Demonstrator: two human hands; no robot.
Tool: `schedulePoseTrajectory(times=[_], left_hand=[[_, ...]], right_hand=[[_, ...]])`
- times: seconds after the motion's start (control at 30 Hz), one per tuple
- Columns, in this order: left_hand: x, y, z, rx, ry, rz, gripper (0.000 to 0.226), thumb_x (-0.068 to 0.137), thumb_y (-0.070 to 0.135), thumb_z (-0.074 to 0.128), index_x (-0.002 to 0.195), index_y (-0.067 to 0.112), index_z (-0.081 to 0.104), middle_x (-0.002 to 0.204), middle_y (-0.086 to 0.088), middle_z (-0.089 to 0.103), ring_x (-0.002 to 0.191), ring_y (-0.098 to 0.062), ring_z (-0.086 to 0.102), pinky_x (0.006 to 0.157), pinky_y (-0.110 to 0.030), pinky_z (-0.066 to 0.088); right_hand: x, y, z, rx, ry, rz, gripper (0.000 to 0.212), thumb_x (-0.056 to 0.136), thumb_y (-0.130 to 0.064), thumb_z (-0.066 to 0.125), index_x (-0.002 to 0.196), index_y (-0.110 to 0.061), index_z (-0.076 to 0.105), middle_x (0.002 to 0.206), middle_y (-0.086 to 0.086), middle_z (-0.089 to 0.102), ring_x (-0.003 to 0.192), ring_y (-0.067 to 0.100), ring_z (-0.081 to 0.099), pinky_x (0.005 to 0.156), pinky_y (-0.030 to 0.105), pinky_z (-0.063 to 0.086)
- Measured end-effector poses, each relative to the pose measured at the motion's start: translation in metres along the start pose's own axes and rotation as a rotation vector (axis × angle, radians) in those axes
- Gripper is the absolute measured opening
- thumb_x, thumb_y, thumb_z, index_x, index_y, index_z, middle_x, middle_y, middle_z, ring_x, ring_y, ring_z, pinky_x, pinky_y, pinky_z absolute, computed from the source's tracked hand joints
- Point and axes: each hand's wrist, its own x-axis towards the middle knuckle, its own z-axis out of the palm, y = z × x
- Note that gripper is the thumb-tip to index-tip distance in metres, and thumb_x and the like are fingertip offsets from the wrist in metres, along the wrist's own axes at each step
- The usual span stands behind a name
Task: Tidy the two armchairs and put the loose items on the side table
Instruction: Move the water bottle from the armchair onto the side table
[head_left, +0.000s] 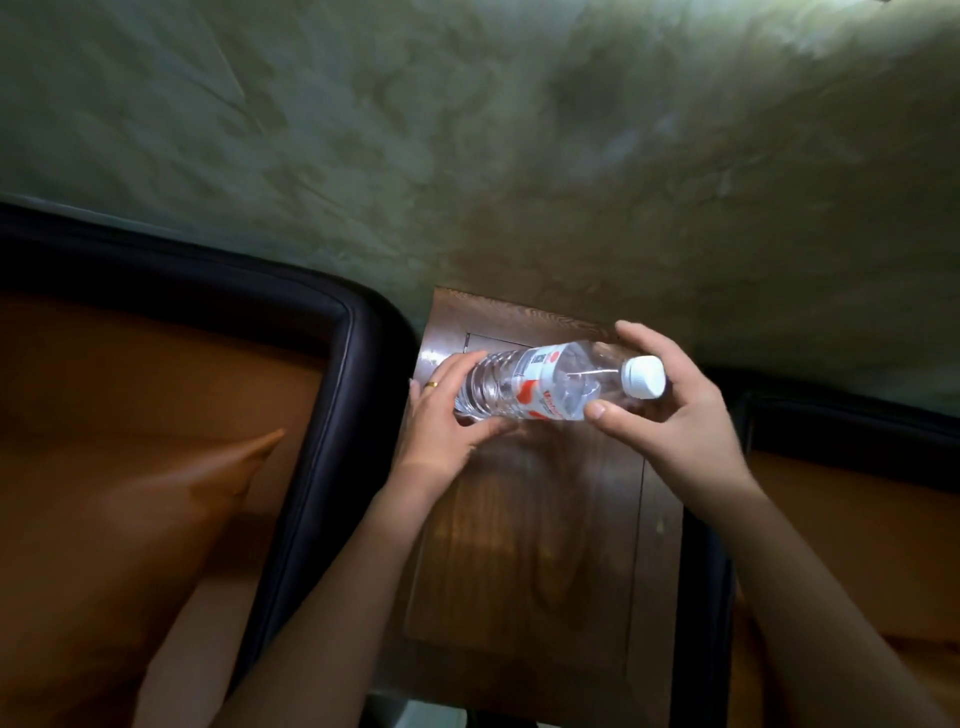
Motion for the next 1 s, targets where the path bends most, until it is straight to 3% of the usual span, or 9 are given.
schedulePoseTrajectory(times=[0.17,0.23,0.33,0.47,0.57,0.73,0.8,0.87,1.0], left_hand=[[0.004,-0.002,-0.003,-0.081,-0.065,-0.029,0.079,0.078,0.035,0.082,0.147,0.035,0.045,0.154,0.015,0.04,0.145,-0.012,0.031,0.122,-0.037,0.022],[0.003,-0.002,-0.006,-0.145,-0.096,-0.03,0.077,0.083,0.029,0.079,0.149,0.03,0.041,0.157,0.013,0.034,0.147,0.002,0.022,0.124,-0.028,0.017],[0.002,-0.004,-0.006,-0.241,-0.085,-0.039,0.071,0.087,0.026,0.074,0.149,0.028,0.039,0.152,0.019,0.034,0.147,0.002,0.023,0.124,-0.028,0.019],[0.002,-0.005,-0.003,-0.321,-0.033,-0.052,0.064,0.089,0.032,0.073,0.143,0.042,0.04,0.152,0.012,0.043,0.146,-0.004,0.032,0.122,-0.039,0.027],[0.0,-0.006,-0.003,-0.358,0.01,-0.059,0.059,0.085,0.049,0.07,0.138,0.057,0.044,0.149,0.012,0.05,0.14,-0.004,0.042,0.118,-0.045,0.034],[0.0,-0.007,-0.006,-0.392,0.019,-0.105,0.06,0.086,0.048,0.07,0.14,0.055,0.044,0.134,0.011,0.061,0.124,-0.012,0.057,0.11,-0.053,0.043],[0.0,-0.009,-0.008,-0.403,0.008,-0.107,0.059,0.089,0.043,0.069,0.142,0.052,0.045,0.125,0.01,0.066,0.113,-0.017,0.059,0.106,-0.058,0.046],[-0.003,-0.007,-0.009,-0.452,0.006,-0.089,0.057,0.092,0.028,0.068,0.143,0.044,0.047,0.131,0.009,0.065,0.12,-0.016,0.061,0.109,-0.053,0.045],[-0.007,-0.003,-0.009,-0.528,0.017,-0.084,0.057,0.093,0.001,0.064,0.145,0.018,0.048,0.133,0.003,0.064,0.123,-0.011,0.061,0.107,-0.034,0.048]], right_hand=[[-0.001,0.018,0.028,0.339,0.161,0.002,0.063,0.082,0.005,0.073,0.137,-0.02,0.055,0.135,0.0,0.064,0.125,0.016,0.062,0.099,0.031,0.053],[0.0,0.018,0.037,0.407,0.197,0.0,0.059,0.084,0.005,0.07,0.135,-0.022,0.055,0.135,-0.004,0.064,0.125,0.015,0.061,0.103,0.036,0.052],[0.005,0.018,0.05,0.456,0.184,-0.008,0.056,0.087,0.008,0.066,0.131,-0.025,0.055,0.126,-0.009,0.069,0.122,0.015,0.063,0.107,0.043,0.049],[0.017,0.023,0.067,0.396,0.132,-0.035,0.071,0.091,0.009,0.063,0.15,-0.018,0.035,0.134,0.002,0.064,0.127,0.023,0.06,0.11,0.045,0.046],[0.024,0.026,0.08,0.335,0.11,-0.063,0.089,0.092,0.007,0.063,0.16,-0.02,0.013,0.149,0.014,0.05,0.135,0.026,0.053,0.113,0.044,0.042],[0.026,0.038,0.098,0.355,0.067,-0.015,0.085,0.097,0.005,0.057,0.16,-0.025,0.009,0.155,-0.002,0.044,0.14,0.017,0.047,0.116,0.051,0.038],[0.024,0.047,0.105,0.375,0.035,0.045,0.077,0.099,0.0,0.056,0.156,-0.034,0.017,0.147,-0.02,0.051,0.14,0.017,0.046,0.114,0.057,0.038],[0.021,0.053,0.109,0.353,0.038,0.078,0.071,0.1,-0.002,0.056,0.15,-0.04,0.024,0.137,-0.03,0.056,0.139,0.019,0.048,0.111,0.057,0.042],[0.02,0.057,0.114,0.359,0.055,0.028,0.071,0.097,-0.01,0.062,0.156,-0.031,0.028,0.154,-0.007,0.046,0.143,0.023,0.043,0.113,0.064,0.035]])
